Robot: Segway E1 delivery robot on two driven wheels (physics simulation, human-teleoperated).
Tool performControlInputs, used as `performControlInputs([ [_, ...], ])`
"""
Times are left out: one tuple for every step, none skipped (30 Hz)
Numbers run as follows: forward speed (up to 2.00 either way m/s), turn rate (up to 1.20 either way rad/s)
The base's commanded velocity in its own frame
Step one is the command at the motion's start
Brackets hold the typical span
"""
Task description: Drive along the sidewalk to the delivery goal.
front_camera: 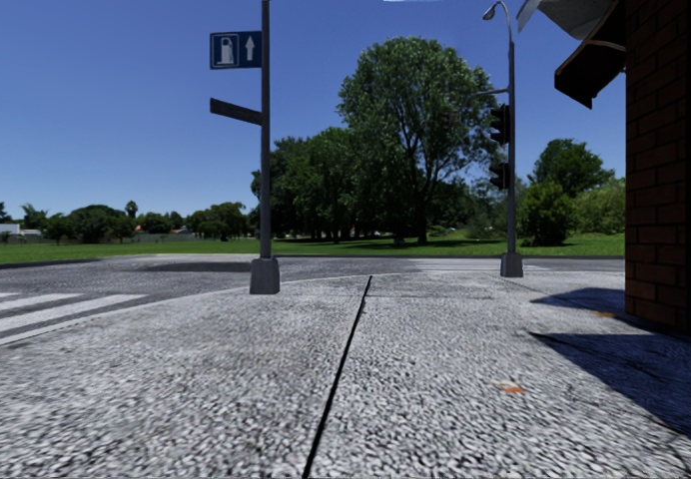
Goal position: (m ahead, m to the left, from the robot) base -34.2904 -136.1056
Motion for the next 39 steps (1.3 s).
performControlInputs([
  [0.21,-0.54],
  [0.25,-0.54],
  [0.29,-0.54],
  [0.31,-0.54],
  [0.31,-0.54],
  [0.34,-0.54],
  [0.36,-0.54],
  [0.36,-0.54],
  [0.37,-0.54],
  [0.39,-0.54],
  [0.45,-0.54],
  [0.45,-0.54],
  [0.52,-0.51],
  [0.69,-0.39],
  [0.69,-0.39],
  [0.79,-0.35],
  [0.81,-0.31],
  [0.84,-0.25],
  [0.84,-0.25],
  [0.86,-0.09],
  [0.90,0.00],
  [0.90,0.00],
  [0.91,0.00],
  [0.91,0.00],
  [0.91,0.00],
  [0.91,0.00],
  [0.90,0.00],
  [0.88,0.00],
  [0.88,0.00],
  [0.86,0.00],
  [0.86,0.00],
  [0.86,0.00],
  [0.86,0.00],
  [0.89,0.00],
  [0.89,0.00],
  [0.92,0.00],
  [0.99,0.00],
  [1.05,0.00],
  [1.05,0.00],
])
